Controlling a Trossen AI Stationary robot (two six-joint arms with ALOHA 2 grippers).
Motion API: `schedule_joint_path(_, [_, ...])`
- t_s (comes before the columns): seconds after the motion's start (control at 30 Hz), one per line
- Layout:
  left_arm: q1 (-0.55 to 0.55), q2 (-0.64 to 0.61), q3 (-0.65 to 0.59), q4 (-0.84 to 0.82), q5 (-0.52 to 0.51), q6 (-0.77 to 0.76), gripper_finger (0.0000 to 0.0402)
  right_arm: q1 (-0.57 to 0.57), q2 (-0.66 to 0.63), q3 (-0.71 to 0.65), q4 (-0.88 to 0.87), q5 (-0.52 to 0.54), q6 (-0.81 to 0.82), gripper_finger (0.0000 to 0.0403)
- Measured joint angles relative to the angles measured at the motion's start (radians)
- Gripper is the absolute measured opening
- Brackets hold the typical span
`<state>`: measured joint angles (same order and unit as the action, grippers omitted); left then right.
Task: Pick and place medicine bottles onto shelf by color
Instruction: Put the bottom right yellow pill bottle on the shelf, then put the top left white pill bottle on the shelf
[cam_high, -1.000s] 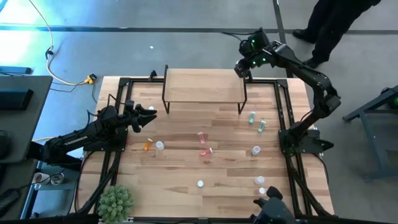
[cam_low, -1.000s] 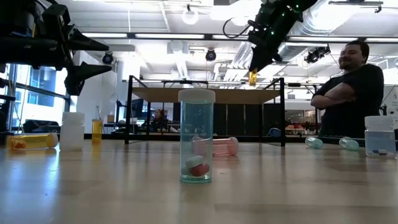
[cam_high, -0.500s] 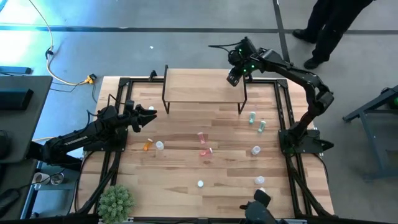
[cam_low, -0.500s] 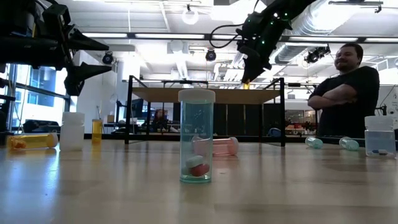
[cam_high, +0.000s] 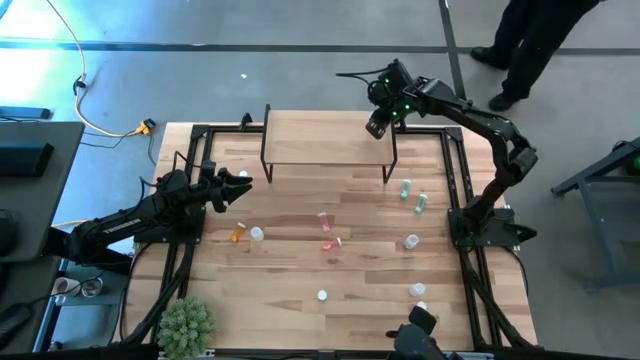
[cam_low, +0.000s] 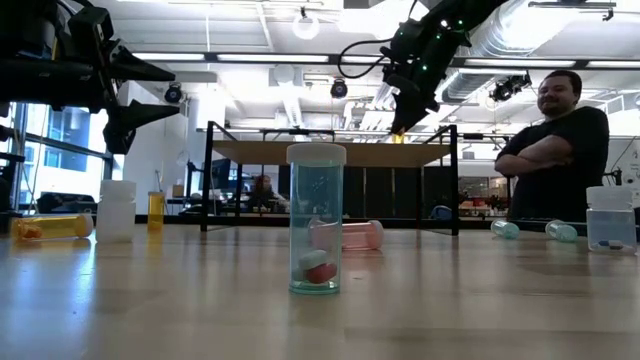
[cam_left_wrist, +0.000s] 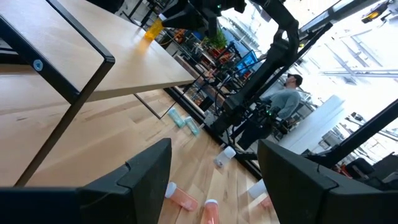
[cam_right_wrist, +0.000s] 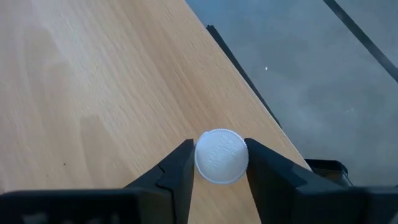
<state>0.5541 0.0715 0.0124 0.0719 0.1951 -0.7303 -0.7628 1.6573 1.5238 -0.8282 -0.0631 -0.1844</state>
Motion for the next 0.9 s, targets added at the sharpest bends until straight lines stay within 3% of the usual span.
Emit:
schedule_joint_path(0.37, [0.000,0.000,0.000,0.000,0.002,0.000,0.0229,0.000,0.001,0.000,0.008,0.000,0.004,0.0175])
schedule_joint_path(0.9, [0.000,0.000,0.001,0.000,0.002,0.001,0.0229,0.000,0.000,0.172,-0.065,0.000,0.069,0.0179])
